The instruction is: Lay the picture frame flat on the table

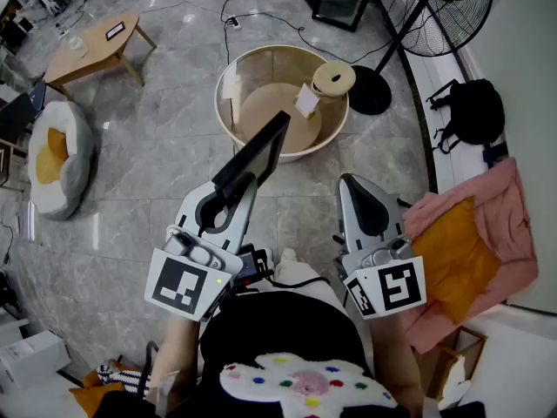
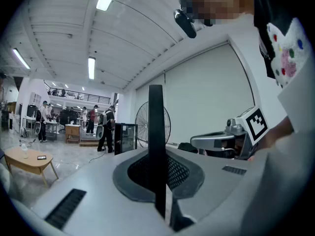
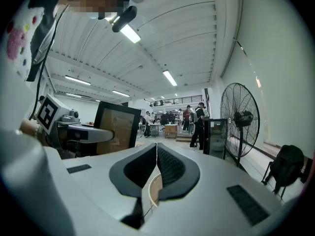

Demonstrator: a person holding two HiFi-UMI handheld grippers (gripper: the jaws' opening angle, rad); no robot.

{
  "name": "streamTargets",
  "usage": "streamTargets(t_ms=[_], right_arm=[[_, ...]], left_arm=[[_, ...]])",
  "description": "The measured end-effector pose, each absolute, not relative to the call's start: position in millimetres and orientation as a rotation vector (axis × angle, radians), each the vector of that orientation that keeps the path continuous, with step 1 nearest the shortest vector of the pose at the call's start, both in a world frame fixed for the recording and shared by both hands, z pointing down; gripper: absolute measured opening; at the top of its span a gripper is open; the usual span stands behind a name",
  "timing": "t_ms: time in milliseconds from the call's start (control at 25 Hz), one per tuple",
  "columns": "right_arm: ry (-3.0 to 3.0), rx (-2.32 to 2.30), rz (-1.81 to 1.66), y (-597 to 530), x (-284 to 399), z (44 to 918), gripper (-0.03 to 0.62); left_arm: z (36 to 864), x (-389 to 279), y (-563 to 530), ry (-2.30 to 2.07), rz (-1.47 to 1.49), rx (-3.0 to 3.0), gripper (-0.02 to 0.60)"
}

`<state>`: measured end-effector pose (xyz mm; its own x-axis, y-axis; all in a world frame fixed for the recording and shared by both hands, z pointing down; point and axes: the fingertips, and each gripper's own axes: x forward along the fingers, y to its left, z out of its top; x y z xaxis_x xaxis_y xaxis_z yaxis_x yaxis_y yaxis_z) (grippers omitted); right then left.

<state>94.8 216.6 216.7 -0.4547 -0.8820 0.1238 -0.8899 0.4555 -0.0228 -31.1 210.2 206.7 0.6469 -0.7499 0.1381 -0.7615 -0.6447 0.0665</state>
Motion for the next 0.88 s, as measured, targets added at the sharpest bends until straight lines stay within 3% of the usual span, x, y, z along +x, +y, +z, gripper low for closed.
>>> streamTargets(t_ms=[880], right_arm=[[-2.598, 1.609, 0.137, 213.0, 92.4, 218.6, 0.034]], left_arm=[[210.8, -32.9, 204.6, -1.229, 0.136, 2.747, 0.023]])
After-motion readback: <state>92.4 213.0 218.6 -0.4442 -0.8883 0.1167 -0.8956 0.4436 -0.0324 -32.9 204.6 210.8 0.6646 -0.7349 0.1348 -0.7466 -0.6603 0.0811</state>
